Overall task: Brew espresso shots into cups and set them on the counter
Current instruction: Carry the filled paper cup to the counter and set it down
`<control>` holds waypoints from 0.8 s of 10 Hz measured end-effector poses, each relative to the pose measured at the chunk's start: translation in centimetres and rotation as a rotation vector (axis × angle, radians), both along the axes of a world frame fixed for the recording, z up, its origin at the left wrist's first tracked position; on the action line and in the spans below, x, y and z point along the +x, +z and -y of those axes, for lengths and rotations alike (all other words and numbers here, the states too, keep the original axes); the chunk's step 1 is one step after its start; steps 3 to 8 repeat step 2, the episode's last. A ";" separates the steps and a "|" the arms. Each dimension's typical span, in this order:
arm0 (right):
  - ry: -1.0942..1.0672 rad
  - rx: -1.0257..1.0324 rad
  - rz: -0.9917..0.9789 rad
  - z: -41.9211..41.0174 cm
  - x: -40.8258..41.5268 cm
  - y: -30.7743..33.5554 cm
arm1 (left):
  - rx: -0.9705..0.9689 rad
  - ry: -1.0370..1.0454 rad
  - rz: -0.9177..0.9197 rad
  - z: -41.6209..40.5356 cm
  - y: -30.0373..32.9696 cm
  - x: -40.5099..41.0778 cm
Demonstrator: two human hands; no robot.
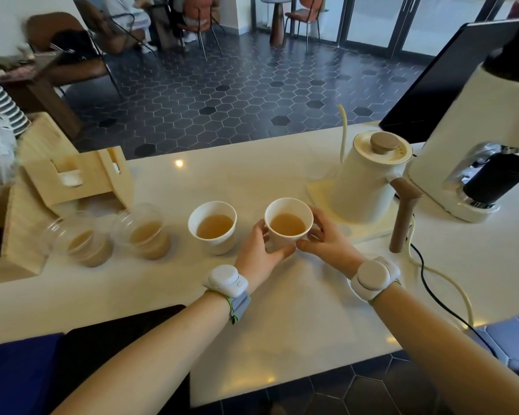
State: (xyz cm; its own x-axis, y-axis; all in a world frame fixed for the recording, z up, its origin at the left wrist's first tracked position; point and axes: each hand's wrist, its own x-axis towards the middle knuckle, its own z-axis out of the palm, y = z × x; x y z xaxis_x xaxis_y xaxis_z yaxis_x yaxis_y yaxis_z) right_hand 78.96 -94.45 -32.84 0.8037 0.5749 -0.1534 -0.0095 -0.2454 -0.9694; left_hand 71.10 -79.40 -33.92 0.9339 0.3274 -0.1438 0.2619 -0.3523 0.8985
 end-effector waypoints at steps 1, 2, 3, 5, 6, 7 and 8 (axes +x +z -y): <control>-0.024 -0.025 -0.005 0.4 -0.6 -0.1 | 0.039 -0.014 -0.090 -0.6 -0.2 -0.9; -0.102 -0.058 0.048 0.9 -1.4 0.6 | 0.044 -0.026 -0.101 -2.0 0.8 -2.1; -0.102 -0.058 0.048 0.9 -1.4 0.6 | 0.044 -0.026 -0.101 -2.0 0.8 -2.1; -0.102 -0.058 0.048 0.9 -1.4 0.6 | 0.044 -0.026 -0.101 -2.0 0.8 -2.1; -0.102 -0.058 0.048 0.9 -1.4 0.6 | 0.044 -0.026 -0.101 -2.0 0.8 -2.1; -0.102 -0.058 0.048 0.9 -1.4 0.6 | 0.044 -0.026 -0.101 -2.0 0.8 -2.1; -0.102 -0.058 0.048 0.9 -1.4 0.6 | 0.044 -0.026 -0.101 -2.0 0.8 -2.1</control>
